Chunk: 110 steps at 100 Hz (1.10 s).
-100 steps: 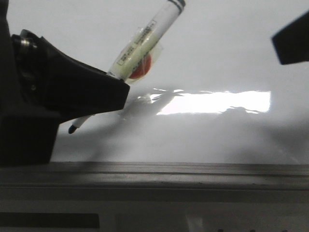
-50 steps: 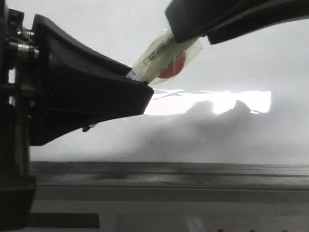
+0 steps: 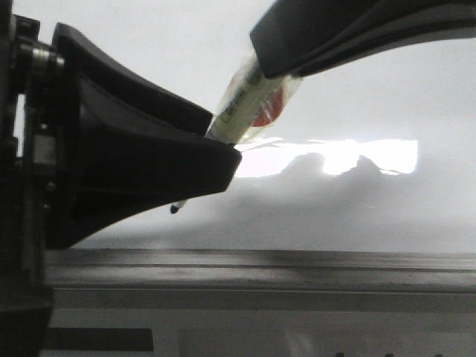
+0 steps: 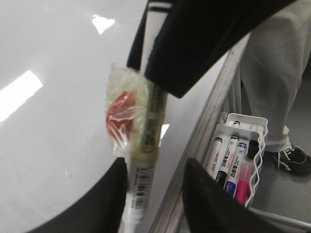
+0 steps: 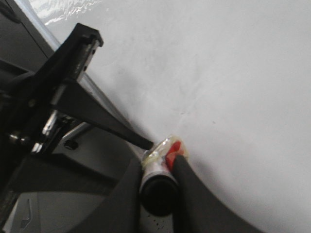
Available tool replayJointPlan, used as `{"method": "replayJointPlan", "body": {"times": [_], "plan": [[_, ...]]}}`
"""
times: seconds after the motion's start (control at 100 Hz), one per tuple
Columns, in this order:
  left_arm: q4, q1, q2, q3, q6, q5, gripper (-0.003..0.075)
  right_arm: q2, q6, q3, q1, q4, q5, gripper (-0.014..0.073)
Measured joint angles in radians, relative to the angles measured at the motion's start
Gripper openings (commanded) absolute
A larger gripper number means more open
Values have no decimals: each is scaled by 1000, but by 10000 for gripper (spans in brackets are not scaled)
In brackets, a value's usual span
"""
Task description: Write number 6 on whiteboard
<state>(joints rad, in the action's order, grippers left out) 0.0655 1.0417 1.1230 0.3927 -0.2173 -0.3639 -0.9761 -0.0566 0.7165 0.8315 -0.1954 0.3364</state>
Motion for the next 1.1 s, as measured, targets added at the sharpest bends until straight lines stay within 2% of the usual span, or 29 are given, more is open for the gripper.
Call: {"method": "replayJointPlan", "body": {"times": [0.06,0.31,0.5,0.71,0.79,0.9,0.99,1.1], "plan": [[-6,-14,-17,0,3,5,429,-2,0,0,-2,8,0,-64],[-127,-130,-242,0,3,140,358,-2,0,13,-52,12,-11,-64],[-179,-222,-423,-6,4,159,350,-15,0,132,-160,12,-7,-64],[-186,-252,-452,-6,4,162,350,-119,5,220,-276,0,-30,-64],[-195,-252,-452,-8,4,164,350,-154,9,218,-274,-29,-40,-64],[-199,-252,-452,-7,5,164,350,-175,16,163,-218,-80,-58,-64],[-201,-252,-452,-7,5,166,350,-165,18,111,-169,-103,-3,-64],[-201,-252,-452,-7,7,170,350,-130,19,96,-164,-105,36,-64]]}}
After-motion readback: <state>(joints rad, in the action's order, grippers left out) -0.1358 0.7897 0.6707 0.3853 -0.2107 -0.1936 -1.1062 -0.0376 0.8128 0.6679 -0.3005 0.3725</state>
